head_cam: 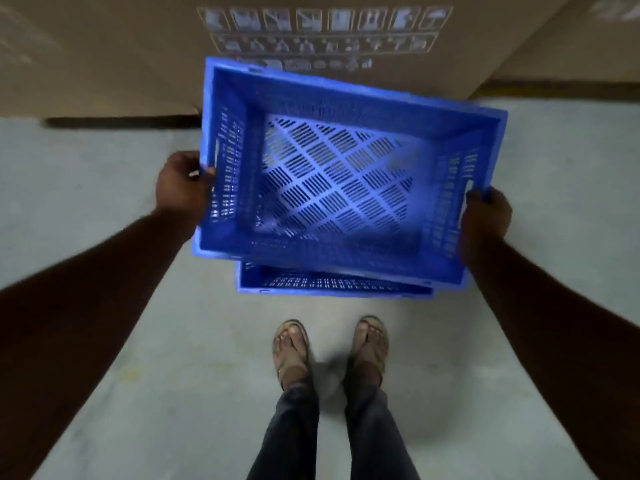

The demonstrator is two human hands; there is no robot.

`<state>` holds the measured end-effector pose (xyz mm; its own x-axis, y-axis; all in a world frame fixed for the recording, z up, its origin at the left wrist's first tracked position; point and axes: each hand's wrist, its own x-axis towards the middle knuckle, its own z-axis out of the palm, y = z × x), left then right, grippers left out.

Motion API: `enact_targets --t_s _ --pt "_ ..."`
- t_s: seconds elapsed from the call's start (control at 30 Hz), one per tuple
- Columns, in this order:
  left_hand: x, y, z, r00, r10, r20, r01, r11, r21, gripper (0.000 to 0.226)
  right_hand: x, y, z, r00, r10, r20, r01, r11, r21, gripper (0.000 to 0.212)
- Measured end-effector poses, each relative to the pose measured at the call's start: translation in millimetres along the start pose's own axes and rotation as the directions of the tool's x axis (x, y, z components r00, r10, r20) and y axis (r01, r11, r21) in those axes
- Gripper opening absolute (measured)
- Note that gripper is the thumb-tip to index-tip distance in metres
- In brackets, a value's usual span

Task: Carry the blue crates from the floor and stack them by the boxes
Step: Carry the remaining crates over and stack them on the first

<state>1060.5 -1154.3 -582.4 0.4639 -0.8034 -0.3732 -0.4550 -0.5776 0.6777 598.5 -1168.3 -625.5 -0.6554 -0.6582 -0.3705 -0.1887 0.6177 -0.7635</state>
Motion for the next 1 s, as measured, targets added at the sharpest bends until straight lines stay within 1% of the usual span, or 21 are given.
enact_targets --t_s 0.03,0.1,0.13,0.17,0.2,0.23,0.27,0.3,0.33,0.37,0.4,0.43,0.47,0.53,0.57,0.63,0.7,0.8,0.87,0.9,1.0 --pt "1 1 2 0.999 0.037 0.040 -0.043 0.987 0.152 0.046 0 1 3 0.999 -0.024 0.042 0.026 0.999 -0.042 0.031" --pt "-9 0 4 0.964 0.232 0.129 -0.264 0.882 0.391 0.076 -6 -5 -1 0.960 -0.267 0.082 0.279 0.934 -0.224 0.055" --pt "-18 -2 3 0.910 0.370 0.187 -0.413 0.778 0.473 0.089 -13 -6 -7 0.877 -0.462 0.129 0.478 0.815 -0.327 0.065" --pt "-30 -7 1 0.828 0.485 0.280 -0.556 0.654 0.513 0.098 -25 -6 -14 0.724 -0.643 0.249 0.683 0.621 -0.385 0.072" --pt "-40 -11 0 0.774 0.482 0.412 -0.633 0.576 0.516 0.104 -37 -2 -22 0.553 -0.715 0.427 0.831 0.441 -0.339 0.075" --pt "-50 -15 0 0.746 0.384 0.544 -0.658 0.554 0.510 0.107 -51 3 -29 0.402 -0.675 0.618 0.915 0.323 -0.242 0.077" --pt "-60 -18 1 0.738 0.223 0.637 -0.636 0.546 0.545 0.105 -59 12 -36 0.288 -0.553 0.782 0.954 0.238 -0.183 0.080" --pt "-69 -23 3 0.741 0.100 0.664 -0.606 0.525 0.597 0.093 -68 18 -41 0.244 -0.378 0.893 0.968 0.144 -0.204 0.079" --pt "-78 -28 7 0.761 0.054 0.646 -0.579 0.505 0.640 0.074 -68 25 -46 0.273 -0.182 0.945 0.962 0.067 -0.265 0.074" --pt "-85 -33 13 0.787 0.098 0.609 -0.570 0.491 0.658 0.055 -66 26 -49 0.363 -0.034 0.931 0.932 0.008 -0.362 0.064" --pt "-92 -36 20 0.796 0.179 0.578 -0.584 0.476 0.657 0.040 -63 23 -50 0.446 -0.007 0.895 0.895 0.026 -0.446 0.052" --pt "-98 -37 27 0.800 0.245 0.548 -0.594 0.457 0.662 0.032 -58 19 -50 0.500 -0.055 0.864 0.864 0.104 -0.493 0.043" --pt "-101 -35 32 0.812 0.287 0.509 -0.583 0.453 0.675 0.030 -53 18 -50 0.536 -0.171 0.827 0.842 0.184 -0.508 0.036" --pt "-102 -28 37 0.841 0.295 0.454 -0.542 0.460 0.704 0.029 -46 10 -46 0.594 -0.339 0.730 0.804 0.264 -0.533 0.037" --pt "-101 -26 38 0.842 0.276 0.464 -0.540 0.445 0.715 0.024 -45 6 -42 0.610 -0.343 0.715 0.793 0.274 -0.545 0.040" --pt "-96 -25 38 0.803 0.256 0.539 -0.596 0.341 0.727 0.013 -47 1 -35 0.645 -0.238 0.726 0.763 0.263 -0.591 0.040" --pt "-86 -23 35 0.799 0.227 0.557 -0.602 0.277 0.749 0.013 -53 -5 -27 0.663 -0.171 0.729 0.747 0.219 -0.628 0.034" --pt "-74 -11 25 0.855 0.149 0.496 -0.517 0.314 0.796 0.019 -72 -9 -21 0.647 -0.003 0.763 0.749 0.189 -0.635 0.036" --pt "-70 -7 21 0.889 0.056 0.455 -0.445 0.347 0.826 0.026 -74 -2 -24 0.634 -0.022 0.773 0.763 0.178 -0.621 0.036" --pt "-70 -4 20 0.880 0.025 0.475 -0.453 0.347 0.821 0.030 -72 3 -27 0.627 -0.012 0.779 0.769 0.168 -0.616 0.037" --pt "-94 -2 32 0.780 -0.017 0.626 -0.594 0.293 0.749 0.036 -62 17 -37 0.629 0.207 0.749 0.737 0.148 -0.660 0.047"
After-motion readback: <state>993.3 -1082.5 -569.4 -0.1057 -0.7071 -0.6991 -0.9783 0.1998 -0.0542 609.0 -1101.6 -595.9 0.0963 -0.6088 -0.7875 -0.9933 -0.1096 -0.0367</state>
